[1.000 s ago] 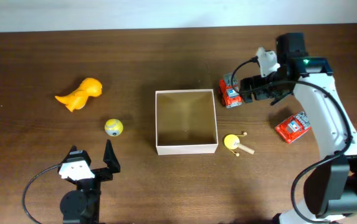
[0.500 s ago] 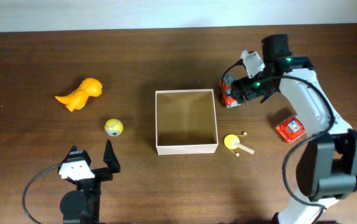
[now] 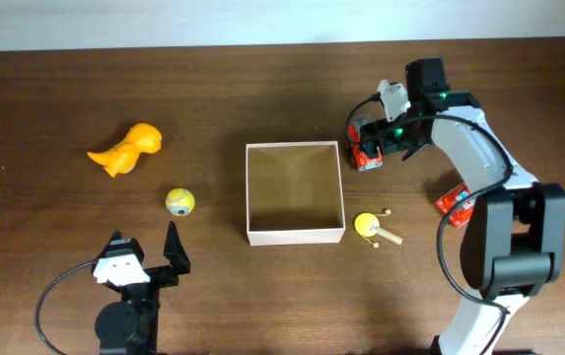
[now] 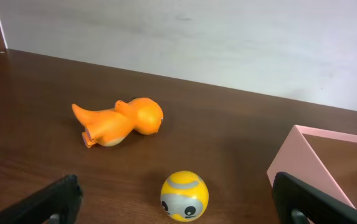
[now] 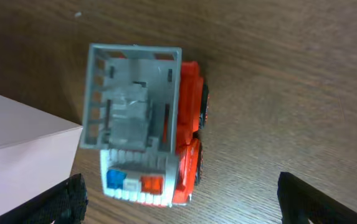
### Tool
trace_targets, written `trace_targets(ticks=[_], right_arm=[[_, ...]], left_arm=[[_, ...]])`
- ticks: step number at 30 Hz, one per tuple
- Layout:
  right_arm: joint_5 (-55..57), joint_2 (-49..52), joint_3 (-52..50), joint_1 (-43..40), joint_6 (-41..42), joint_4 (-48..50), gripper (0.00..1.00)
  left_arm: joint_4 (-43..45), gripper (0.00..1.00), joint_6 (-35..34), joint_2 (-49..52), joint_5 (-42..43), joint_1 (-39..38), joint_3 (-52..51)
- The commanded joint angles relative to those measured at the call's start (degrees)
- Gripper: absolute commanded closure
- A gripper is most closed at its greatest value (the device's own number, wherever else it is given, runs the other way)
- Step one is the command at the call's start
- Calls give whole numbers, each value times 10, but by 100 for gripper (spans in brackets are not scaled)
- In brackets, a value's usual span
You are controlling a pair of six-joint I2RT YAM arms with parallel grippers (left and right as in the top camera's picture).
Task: Pack container
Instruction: 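Lower the right gripper and grasp the far red fire truck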
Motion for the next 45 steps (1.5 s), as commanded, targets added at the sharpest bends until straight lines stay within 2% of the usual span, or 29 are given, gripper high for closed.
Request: trace_targets(ticks=[1, 10, 17, 23, 31, 38, 45], right_arm=[[-9, 15, 11, 6, 12, 2, 8], [-10, 36, 11, 27, 11, 19, 8], [-9, 36, 11, 36, 12, 28, 13], [-9, 43, 11, 36, 12, 27, 26], [-8, 44, 10, 36, 11, 26, 35], [-2, 44, 10, 36, 3, 24, 50], [28, 44, 10, 36, 2, 21, 54]], left_arm=[[2, 1, 9, -5, 6, 3, -3], [2, 1, 9, -5, 6, 3, -3], [2, 1, 9, -5, 6, 3, -3], [2, 1, 9, -5, 6, 3, -3], [2, 1, 9, -5, 6, 3, -3], [2, 1, 9, -5, 6, 3, -3], [2, 1, 9, -5, 6, 3, -3]])
